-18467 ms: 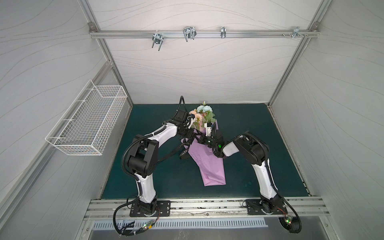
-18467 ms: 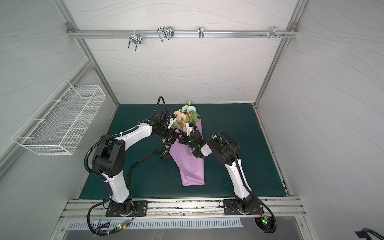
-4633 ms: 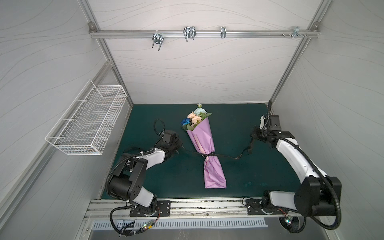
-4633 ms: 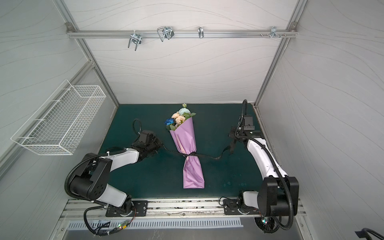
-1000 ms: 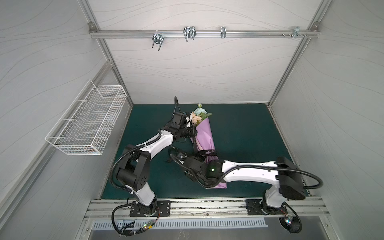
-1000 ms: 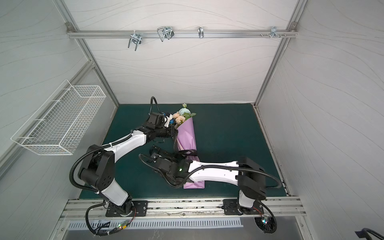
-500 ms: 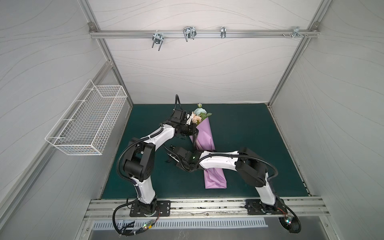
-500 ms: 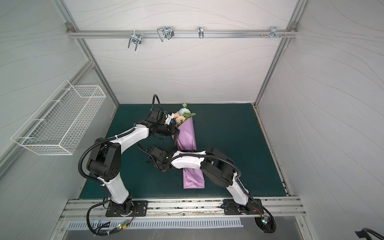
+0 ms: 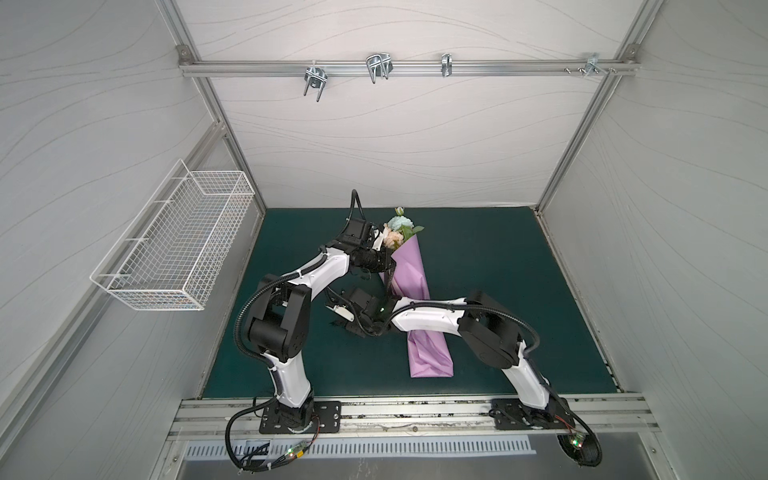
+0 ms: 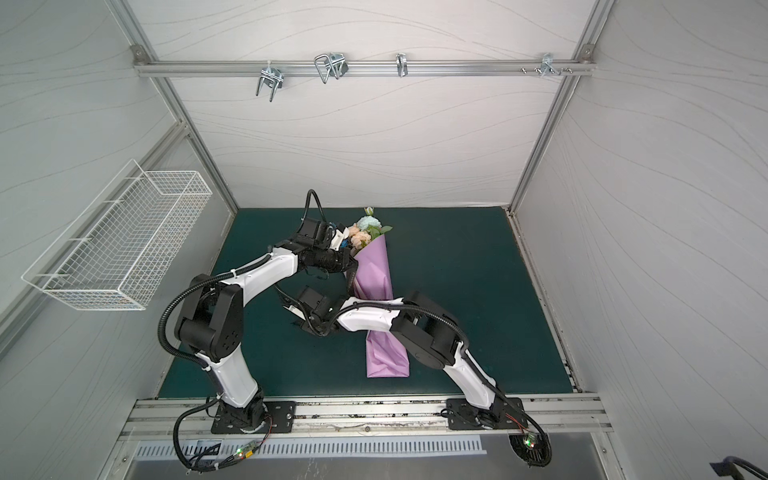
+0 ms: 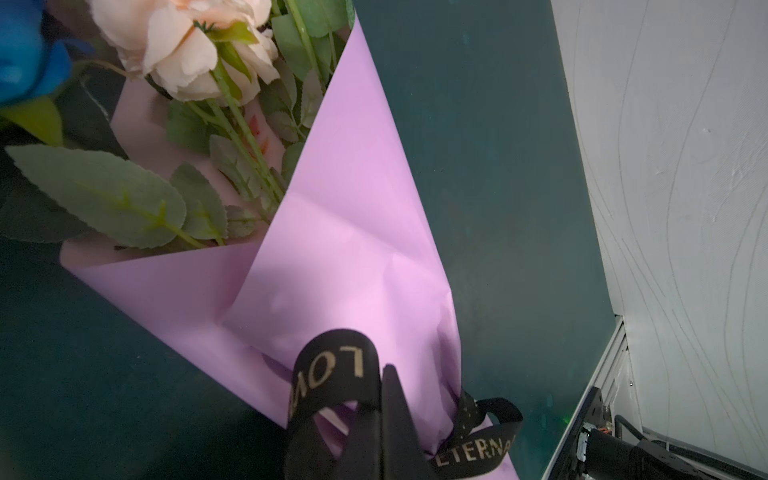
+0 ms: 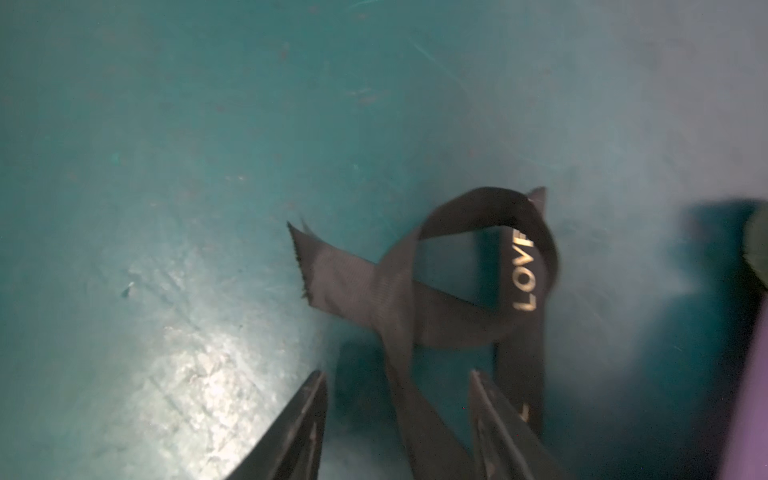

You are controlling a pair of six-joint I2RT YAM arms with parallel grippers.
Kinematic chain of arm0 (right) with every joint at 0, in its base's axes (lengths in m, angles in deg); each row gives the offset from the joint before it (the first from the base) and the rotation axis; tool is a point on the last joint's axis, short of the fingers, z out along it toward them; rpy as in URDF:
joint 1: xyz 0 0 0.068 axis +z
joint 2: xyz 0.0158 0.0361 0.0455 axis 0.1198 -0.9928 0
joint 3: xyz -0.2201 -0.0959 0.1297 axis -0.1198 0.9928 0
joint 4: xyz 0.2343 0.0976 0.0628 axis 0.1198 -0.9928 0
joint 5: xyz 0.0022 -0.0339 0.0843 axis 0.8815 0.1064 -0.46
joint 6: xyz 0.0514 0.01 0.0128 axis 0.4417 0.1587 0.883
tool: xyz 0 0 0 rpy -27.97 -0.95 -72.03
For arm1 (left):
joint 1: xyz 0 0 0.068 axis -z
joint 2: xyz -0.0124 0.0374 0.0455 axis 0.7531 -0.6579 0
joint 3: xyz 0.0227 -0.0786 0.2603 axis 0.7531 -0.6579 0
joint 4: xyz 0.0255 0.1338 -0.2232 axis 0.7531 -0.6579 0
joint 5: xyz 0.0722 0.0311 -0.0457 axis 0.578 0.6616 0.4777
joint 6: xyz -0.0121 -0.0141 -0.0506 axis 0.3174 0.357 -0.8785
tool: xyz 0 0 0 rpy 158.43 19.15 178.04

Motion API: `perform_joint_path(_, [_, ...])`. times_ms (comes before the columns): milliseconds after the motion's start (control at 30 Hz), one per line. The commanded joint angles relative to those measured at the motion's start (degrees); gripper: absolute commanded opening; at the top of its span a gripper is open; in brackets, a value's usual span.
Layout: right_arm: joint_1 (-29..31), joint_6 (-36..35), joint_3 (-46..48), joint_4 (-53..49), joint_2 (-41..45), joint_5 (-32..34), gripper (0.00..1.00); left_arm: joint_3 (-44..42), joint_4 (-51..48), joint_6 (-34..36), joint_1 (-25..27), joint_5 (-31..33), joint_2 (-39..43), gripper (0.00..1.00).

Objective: Tie the bouquet of fake flowers

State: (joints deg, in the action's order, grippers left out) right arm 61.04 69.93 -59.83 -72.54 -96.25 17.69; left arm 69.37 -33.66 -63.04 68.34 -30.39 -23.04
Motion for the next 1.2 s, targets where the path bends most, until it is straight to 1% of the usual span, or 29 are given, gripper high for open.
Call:
perform_joint_path(0, [-0.82, -2.07, -1.43, 0.28, -2.15, -4.06, 0.52, 3.16, -2.15, 3.67, -0.43, 0.26, -1.70, 0.00])
perform_joint_path(100, [-1.12, -2.24, -2.19, -0.12, -2.95, -5.42, 0.46, 3.43, -2.83, 4.60, -0.41, 0.68, -2.05, 0.00])
perform_joint_path(133, [-1.28, -2.13, -2.54, -0.42, -3.05, -5.86, 0.42, 3.60, -2.92, 4.87, -0.41, 0.81, -2.16, 0.00])
perform_joint_path(167, [-1.34, -2.24, -2.82, -0.75, -3.21, -6.23, 0.36, 3.79, -3.18, 5.06, -0.41, 0.96, -2.40, 0.00])
perform_joint_path(267, [-1.20, -2.93, -3.04, -2.11, -2.50, -6.72, 0.05, 3.98, -3.28, 5.16, -0.41, 1.00, -2.58, 0.00])
perform_joint_path(300, [-0.98, -2.99, -2.87, -2.56, -1.97, -6.15, 0.00, 4.05, -3.28, 5.10, -0.41, 0.93, -2.48, 0.00])
perform_joint_path(400, [0.17, -3.71, -0.06, -2.46, 2.22, -3.98, 0.00, 3.83, -3.12, 5.16, -0.41, 1.63, -2.10, 0.00])
perform_joint_path(500, [1.41, -3.75, 4.99, -1.48, 8.38, -1.39, 0.00, 3.20, -2.29, 4.98, -0.41, 2.15, -1.27, 0.00])
perform_joint_path(600, [2.57, -1.62, 10.40, -0.67, 15.42, 1.37, 0.00, 2.47, -1.20, 4.22, -0.41, 2.63, -0.41, 0.00])
perform_joint_path(667, [2.70, 0.72, 14.04, -0.27, 20.24, 1.93, 0.00, 2.00, -0.73, 3.88, -0.41, 2.75, 0.12, 0.00])
perform_joint_path(900, [2.66, 12.60, 25.73, 0.96, 34.99, 4.93, 0.00, -0.52, 0.74, 3.27, -0.41, 3.96, 2.98, 0.00])
perform_joint_path(1067, [1.35, 22.20, 34.74, 1.45, 48.68, 11.14, 0.00, -3.62, 2.31, 2.58, -0.41, 6.11, 5.20, 0.00])
perform_joint_path(1167, [-1.20, 29.21, 41.40, 1.16, 57.68, 14.38, 0.00, -5.02, 3.25, 1.96, -0.41, 6.62, 5.89, 0.00])
